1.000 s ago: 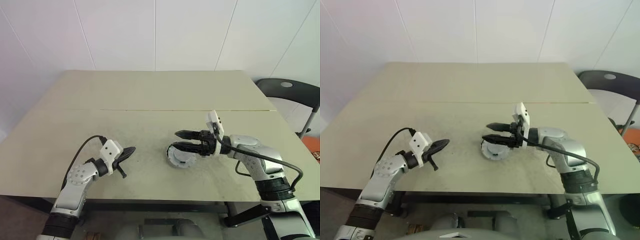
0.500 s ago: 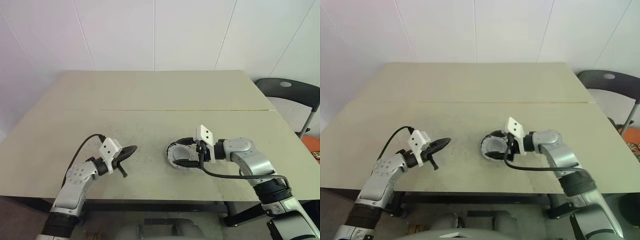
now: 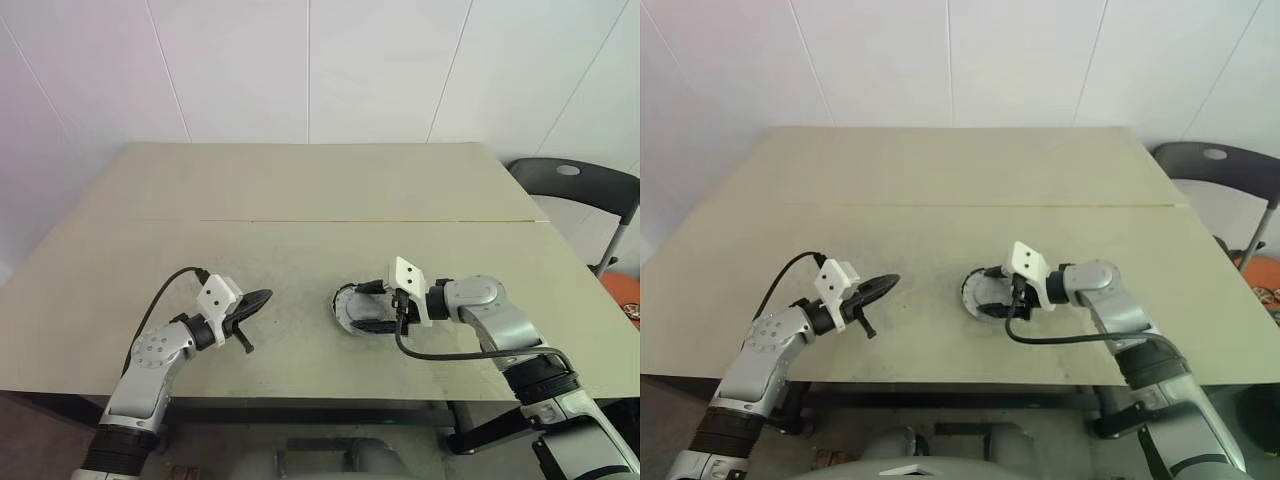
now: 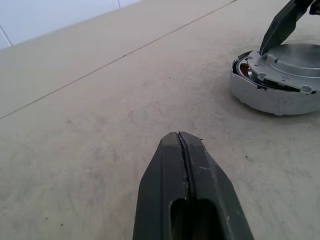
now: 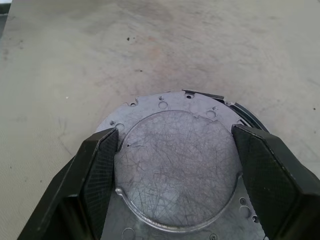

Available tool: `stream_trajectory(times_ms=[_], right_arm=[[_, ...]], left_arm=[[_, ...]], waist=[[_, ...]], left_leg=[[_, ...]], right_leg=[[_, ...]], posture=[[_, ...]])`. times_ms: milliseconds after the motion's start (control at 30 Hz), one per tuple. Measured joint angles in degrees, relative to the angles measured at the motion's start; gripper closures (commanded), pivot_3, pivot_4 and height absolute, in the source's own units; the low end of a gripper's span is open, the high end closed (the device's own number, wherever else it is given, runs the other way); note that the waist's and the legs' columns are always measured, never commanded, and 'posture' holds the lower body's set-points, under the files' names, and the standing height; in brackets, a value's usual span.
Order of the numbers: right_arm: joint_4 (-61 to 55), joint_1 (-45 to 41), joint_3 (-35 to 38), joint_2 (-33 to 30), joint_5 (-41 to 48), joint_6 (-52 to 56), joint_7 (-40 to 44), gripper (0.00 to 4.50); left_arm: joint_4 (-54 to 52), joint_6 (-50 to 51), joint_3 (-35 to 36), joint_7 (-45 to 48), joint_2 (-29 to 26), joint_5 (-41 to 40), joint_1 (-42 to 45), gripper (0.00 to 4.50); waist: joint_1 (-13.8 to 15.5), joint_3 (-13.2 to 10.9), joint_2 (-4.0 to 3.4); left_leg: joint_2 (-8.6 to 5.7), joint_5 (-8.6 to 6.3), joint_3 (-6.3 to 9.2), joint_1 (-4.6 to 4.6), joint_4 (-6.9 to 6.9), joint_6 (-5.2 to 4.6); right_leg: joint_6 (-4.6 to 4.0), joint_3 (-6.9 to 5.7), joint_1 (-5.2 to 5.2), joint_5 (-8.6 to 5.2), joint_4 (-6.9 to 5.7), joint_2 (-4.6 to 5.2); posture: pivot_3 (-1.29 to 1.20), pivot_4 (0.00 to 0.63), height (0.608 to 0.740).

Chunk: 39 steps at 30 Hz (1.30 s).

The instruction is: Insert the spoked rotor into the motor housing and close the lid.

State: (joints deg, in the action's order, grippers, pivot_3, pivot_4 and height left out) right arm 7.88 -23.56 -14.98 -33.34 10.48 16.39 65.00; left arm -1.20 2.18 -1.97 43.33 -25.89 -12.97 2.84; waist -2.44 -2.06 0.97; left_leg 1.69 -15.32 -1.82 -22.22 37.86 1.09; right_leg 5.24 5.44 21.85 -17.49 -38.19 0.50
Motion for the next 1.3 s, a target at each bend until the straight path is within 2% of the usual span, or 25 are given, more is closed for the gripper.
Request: stream_trajectory(times_ms=[200,433,867,1300], right_arm=[[-0.71,0.41,2.5,1.81,4.16,7.88,-0.25,1.24],[-0.25,-0.67,6.83,6.36,7.92,11.92,-3.63,1.24],[4.75,-1.39,3.31,6.2,0.09,0.5,-5.11,1.24],[5.9,-2.45,2.33,5.11,-1.18,-0.19,-3.88,1.24]], left_arm=[[0.0,-0.01,0.01,-0.15,-0.06,0.28,0.0,4.5],[0.0,-0.01,-0.06,-0.35,-0.05,1.09,0.07,4.5],[0.0,-0.01,-0.07,-0.6,-0.03,1.19,0.21,4.5],[0.04,-0.02,-0.17,-0.5,-0.03,1.23,0.34,4.5]], waist=[[0.01,0.0,0.01],[-0.16,-0.02,-0.03],[-0.07,-0.03,-0.04],[0.07,-0.02,-0.02]], left_leg=[[0.01,0.0,0.09,0.05,0.06,0.0],[0.06,-0.01,0.08,0.03,0.05,0.0],[0.01,-0.01,0.07,-0.17,0.06,0.0],[-0.01,-0.01,0.08,-0.06,0.12,0.0]], right_leg=[[-0.06,-0.08,-0.11,-0.03,0.0,0.01],[0.02,-0.08,-0.05,0.02,-0.04,-0.04],[0.05,-0.08,0.12,0.03,-0.03,0.0],[0.01,-0.08,-0.04,0.01,-0.02,0.03]], posture=[[0.0,0.0,0.74],[0.0,0.0,0.74],[0.0,0.0,0.74],[0.0,0.0,0.74]])
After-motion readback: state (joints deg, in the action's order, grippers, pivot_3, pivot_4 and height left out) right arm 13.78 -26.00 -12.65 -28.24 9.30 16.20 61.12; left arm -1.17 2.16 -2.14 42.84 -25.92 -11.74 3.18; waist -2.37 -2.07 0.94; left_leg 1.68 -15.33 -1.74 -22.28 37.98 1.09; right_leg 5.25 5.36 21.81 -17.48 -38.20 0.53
